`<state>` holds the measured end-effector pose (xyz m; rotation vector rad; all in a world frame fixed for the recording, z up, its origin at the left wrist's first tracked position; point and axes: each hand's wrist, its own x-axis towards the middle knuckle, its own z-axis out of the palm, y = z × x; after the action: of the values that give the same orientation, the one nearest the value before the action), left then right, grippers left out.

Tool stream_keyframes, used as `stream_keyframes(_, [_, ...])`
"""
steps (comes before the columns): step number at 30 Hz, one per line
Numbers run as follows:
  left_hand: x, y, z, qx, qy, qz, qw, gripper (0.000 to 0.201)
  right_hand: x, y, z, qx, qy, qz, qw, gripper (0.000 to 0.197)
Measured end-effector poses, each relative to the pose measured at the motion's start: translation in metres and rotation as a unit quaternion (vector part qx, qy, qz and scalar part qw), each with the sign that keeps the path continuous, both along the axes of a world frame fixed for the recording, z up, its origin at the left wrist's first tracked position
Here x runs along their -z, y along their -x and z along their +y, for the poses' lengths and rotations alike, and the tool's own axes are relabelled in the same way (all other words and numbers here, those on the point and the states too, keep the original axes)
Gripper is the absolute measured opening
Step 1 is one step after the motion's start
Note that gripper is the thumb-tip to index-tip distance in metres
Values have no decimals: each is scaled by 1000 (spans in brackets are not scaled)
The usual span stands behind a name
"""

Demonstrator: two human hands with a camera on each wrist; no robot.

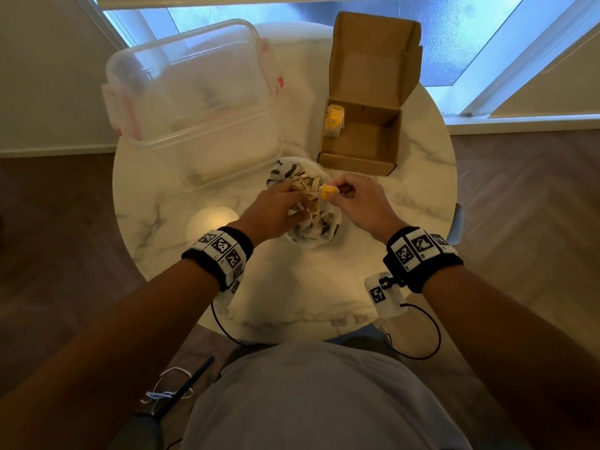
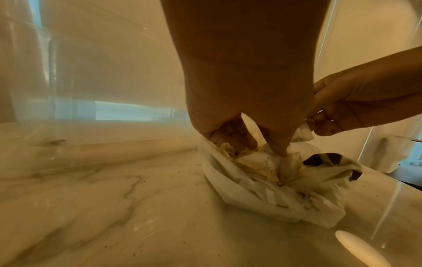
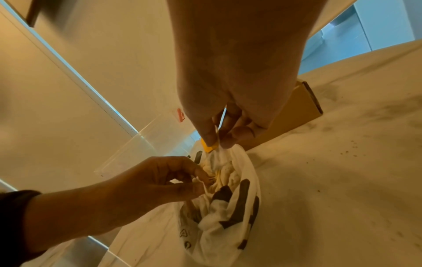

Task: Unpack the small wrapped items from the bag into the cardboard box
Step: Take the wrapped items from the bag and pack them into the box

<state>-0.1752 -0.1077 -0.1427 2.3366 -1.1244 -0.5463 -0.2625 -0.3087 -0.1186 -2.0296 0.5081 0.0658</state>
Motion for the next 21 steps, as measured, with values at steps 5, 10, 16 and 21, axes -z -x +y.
stream_keyframes(5, [-13, -4, -3, -39, 52, 24, 998, 11, 0, -2, -1, 8, 8, -3, 1000, 11])
stream_keyframes(10, [-31, -4, 0, -105, 84, 70, 988, 13, 1, -1, 2, 17, 3, -5, 1000, 9])
stream_keyframes(16, [-23, -6, 10, -81, 51, 67, 993, 20, 2, 2, 5, 23, 4, 7, 1000, 6])
stream_keyframes(21, [-17, -6, 16, -72, 82, 47, 993, 21, 2, 3, 8, 29, -3, 13, 999, 9])
